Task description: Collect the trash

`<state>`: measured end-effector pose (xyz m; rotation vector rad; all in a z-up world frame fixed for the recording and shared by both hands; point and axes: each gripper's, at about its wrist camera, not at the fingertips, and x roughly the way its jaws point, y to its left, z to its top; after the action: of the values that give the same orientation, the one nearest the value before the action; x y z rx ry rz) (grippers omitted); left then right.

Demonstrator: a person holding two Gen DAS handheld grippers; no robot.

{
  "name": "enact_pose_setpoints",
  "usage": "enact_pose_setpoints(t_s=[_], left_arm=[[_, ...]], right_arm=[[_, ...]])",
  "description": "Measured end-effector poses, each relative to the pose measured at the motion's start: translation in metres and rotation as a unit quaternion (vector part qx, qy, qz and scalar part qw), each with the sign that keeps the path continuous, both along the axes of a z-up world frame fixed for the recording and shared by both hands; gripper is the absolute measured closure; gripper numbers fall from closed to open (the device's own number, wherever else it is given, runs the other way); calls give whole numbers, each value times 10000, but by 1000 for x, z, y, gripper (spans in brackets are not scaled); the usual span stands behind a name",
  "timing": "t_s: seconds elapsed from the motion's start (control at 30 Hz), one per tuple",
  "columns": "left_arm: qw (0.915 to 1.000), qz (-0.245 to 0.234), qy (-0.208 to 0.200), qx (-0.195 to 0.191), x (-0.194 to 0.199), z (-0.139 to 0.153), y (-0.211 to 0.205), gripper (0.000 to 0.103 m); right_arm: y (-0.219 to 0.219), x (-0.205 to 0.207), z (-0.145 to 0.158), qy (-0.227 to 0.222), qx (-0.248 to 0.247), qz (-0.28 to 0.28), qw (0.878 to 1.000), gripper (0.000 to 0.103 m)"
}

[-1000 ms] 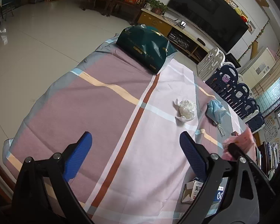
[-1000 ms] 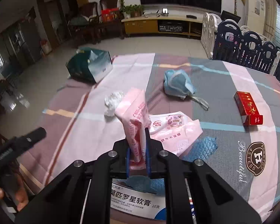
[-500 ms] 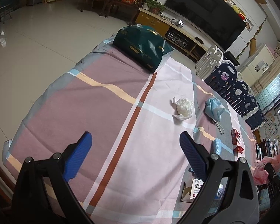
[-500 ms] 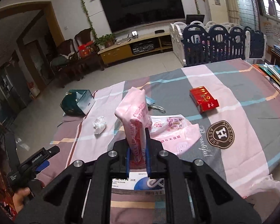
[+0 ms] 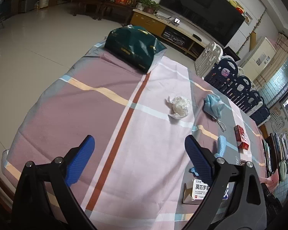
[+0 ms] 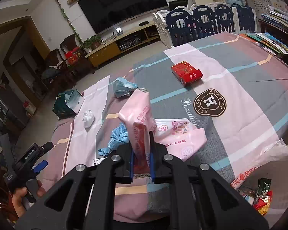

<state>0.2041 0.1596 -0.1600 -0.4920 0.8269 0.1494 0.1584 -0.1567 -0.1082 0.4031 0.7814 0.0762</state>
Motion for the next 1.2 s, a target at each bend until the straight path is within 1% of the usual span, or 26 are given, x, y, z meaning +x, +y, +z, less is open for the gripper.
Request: enact_pose_setpoints(t_s=[0.1,0.2,0.3,0.37,0.43,0.57,0.63,0.8,0.87,0.97,1.1,1.2], left_arm=[[9988,-421,-117,-211,1,2,-8,9],[9945,-940,-137,-442,5,1,-22,10],[9886,-1455,-176,-349,8,4,-43,10],[9817,-1886,-142,-221,11,4,-62,10],[9722,-2339,-56,-23,13,2,-85,10],[9548,-2961,56,271,12,-2,-121,10],[9494,-3118,163,348,13,-6,-132,10],[9362,-3487,321,298,10,-13,-147,10],[9325,-3583,368,263,10,-14,-150,10],[9293,-3652,516,188,11,-19,-151,9],[9247,-3747,626,241,11,-23,-156,8],[9211,-3798,794,304,13,-29,-161,8]], right_arm=[[1,-3,-1,12,83,-30,10000,90],[0,-8,2,-26,34,-50,10000,90],[-5,-12,5,-94,-19,-103,9999,90],[-12,-15,5,-108,36,-169,9998,90],[-21,-17,5,-103,121,-253,9996,90],[-37,-24,1,-51,288,-378,9989,90],[-42,-25,-4,31,344,-405,9986,90],[-47,-27,-12,167,481,-455,9977,90],[-45,-28,-12,159,479,-437,9978,90],[-41,-28,-10,127,438,-374,9983,90],[-36,-27,-9,138,399,-307,9986,90],[-34,-27,-11,183,390,-293,9986,90]])
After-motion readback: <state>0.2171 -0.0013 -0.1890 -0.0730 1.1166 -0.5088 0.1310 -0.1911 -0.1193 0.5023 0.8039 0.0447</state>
